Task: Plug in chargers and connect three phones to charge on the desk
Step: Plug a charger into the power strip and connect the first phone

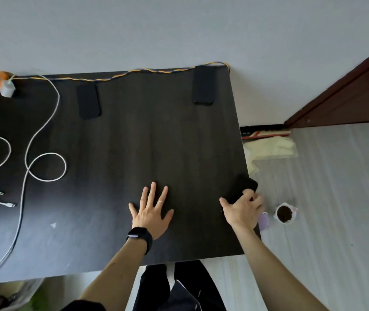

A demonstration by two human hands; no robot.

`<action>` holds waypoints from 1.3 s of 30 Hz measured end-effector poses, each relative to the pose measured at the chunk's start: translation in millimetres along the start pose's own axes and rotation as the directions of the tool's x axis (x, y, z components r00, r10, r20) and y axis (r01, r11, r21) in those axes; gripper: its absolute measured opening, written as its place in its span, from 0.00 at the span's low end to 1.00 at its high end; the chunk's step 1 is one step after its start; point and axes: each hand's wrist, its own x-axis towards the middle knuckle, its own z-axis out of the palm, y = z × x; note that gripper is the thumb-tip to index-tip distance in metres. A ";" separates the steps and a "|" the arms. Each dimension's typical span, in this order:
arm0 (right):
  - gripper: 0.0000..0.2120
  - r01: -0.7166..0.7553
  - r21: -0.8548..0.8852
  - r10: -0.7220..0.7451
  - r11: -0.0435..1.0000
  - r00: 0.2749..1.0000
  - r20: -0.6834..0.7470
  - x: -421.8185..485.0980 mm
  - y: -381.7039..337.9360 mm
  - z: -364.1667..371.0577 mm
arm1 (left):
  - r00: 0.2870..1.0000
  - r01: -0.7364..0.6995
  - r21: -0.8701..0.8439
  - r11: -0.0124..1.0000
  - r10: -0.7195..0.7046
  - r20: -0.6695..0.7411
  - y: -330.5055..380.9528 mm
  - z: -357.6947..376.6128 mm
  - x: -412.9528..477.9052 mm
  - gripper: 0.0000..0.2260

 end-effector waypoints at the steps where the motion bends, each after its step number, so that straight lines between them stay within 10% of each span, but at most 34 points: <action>1: 0.40 -0.023 0.021 0.023 0.999 1.000 0.003 0.2 -0.3 1.6 | 1.000 -0.001 0.002 1.000 0.001 0.006 0.3 -0.3 0.2 0.32; 11: 0.50 -0.209 0.108 0.204 0.972 0.978 0.050 -4.3 -5.0 -6.4 | 0.995 -0.037 0.048 0.998 0.033 0.089 -5.5 -10.1 3.0 0.34; 19: 0.49 0.059 0.049 -0.067 0.997 0.982 0.178 -20.4 10.0 -7.5 | 0.983 0.032 -0.172 0.985 0.000 0.184 4.2 -36.3 2.0 0.29; 23: 0.51 0.258 0.175 -0.295 0.950 0.925 0.238 -59.0 1.8 -15.6 | 0.980 0.139 -0.628 0.766 -0.013 0.201 21.7 -67.6 -16.7 0.21; 31: 0.45 0.686 0.206 -0.715 0.698 0.684 0.143 -136.3 -40.8 -29.4 | 0.998 0.050 -0.899 0.435 -0.055 0.029 1.2 -97.0 -76.0 0.12; 39: 0.28 0.530 0.496 -0.726 0.688 0.510 0.461 -181.7 -99.1 -11.2 | 0.979 0.068 -0.985 0.161 -0.199 0.035 -95.2 -132.3 -122.2 0.11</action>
